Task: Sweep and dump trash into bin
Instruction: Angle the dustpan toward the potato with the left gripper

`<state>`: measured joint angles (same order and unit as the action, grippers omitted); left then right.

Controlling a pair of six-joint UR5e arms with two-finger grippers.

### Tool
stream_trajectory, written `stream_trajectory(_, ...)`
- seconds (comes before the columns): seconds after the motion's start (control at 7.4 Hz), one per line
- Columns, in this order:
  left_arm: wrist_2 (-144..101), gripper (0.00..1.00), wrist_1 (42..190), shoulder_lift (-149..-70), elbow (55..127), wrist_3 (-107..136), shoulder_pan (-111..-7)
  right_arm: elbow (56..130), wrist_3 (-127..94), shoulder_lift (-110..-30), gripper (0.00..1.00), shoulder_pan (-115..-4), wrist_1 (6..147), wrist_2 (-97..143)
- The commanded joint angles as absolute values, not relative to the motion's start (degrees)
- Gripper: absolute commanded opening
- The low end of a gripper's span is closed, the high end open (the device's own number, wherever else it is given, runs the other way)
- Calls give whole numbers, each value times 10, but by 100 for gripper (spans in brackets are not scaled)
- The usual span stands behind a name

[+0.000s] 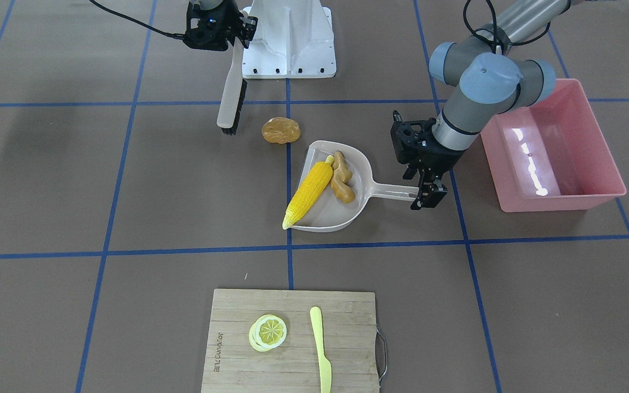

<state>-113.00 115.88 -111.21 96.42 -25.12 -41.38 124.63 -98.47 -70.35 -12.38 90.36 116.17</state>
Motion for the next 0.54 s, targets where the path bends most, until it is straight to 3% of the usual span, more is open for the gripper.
stream_trajectory(0.0, -1127, 86, 1160, -1096, 976, -265, -412, 1242, -998, -701, 0, -115, 901, 1158)
stream_trajectory(0.41, -1126, 86, 1160, -1096, 976, -265, -411, 1227, -996, -694, 0, -111, 900, 1152)
